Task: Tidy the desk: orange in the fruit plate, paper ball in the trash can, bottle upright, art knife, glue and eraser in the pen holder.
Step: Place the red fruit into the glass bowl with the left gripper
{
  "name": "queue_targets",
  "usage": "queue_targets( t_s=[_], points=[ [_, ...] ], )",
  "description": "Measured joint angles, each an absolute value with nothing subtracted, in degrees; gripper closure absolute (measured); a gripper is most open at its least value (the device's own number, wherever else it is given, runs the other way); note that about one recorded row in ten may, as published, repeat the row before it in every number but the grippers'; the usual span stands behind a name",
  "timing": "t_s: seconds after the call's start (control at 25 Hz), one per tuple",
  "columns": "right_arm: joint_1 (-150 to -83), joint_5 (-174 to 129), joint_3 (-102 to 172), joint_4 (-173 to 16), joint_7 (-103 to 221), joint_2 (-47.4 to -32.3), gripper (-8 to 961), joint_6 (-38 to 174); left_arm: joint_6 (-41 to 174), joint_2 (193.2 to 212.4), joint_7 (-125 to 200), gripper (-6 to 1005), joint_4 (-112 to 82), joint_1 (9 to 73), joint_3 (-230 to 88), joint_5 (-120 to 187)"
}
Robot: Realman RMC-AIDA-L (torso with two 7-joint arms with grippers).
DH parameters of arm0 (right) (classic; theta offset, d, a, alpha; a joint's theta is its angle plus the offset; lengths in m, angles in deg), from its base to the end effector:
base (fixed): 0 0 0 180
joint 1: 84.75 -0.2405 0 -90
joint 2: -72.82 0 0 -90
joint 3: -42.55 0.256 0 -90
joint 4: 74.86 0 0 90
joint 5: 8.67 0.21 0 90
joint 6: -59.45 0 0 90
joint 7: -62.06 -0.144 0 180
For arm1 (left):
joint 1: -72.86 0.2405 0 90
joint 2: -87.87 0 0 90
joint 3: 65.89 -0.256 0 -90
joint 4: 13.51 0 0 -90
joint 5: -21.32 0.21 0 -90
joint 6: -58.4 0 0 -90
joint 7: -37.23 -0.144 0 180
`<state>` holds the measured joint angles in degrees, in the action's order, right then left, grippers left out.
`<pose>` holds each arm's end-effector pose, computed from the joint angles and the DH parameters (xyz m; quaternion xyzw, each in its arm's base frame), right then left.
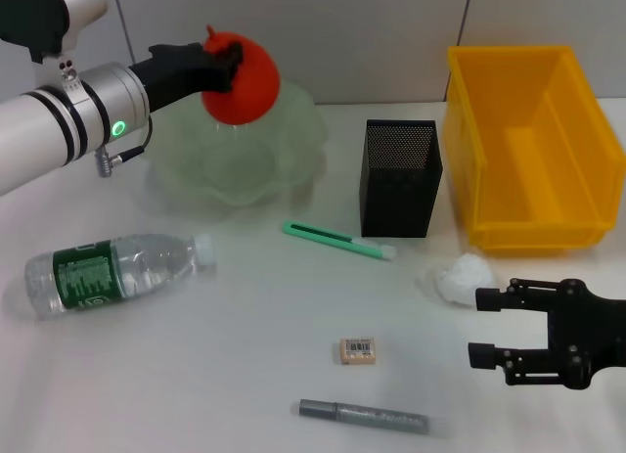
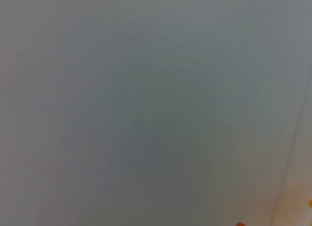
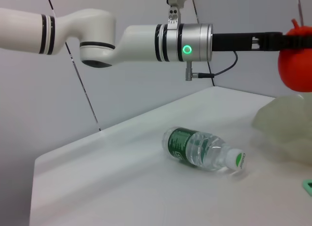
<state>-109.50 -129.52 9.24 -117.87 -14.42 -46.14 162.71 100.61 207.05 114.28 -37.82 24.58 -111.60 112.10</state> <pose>0.2834 0.2826 0.0222 -0.9454 0.1985 0.2443 0.0841 -0.2041 0.4694 -0.0070 -0.8371 -0.2903 -0.2555 0.3870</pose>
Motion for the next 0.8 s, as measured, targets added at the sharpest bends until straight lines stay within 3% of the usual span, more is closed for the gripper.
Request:
queue_targets(
  t_s=[0.44, 0.8],
  points=[
    [-109.81, -129.48, 9.18, -117.75, -14.57, -46.18, 195, 163.13, 99.88, 207.05, 113.82, 667, -37.77, 25.98, -112.42, 110.49],
    [-109.9, -128.92, 9.44, -117.33, -14.4, -46.27, 195, 163.52, 105.68, 206.94, 111.8, 305, -38.5, 27.57, -112.91, 108.76]
  ],
)
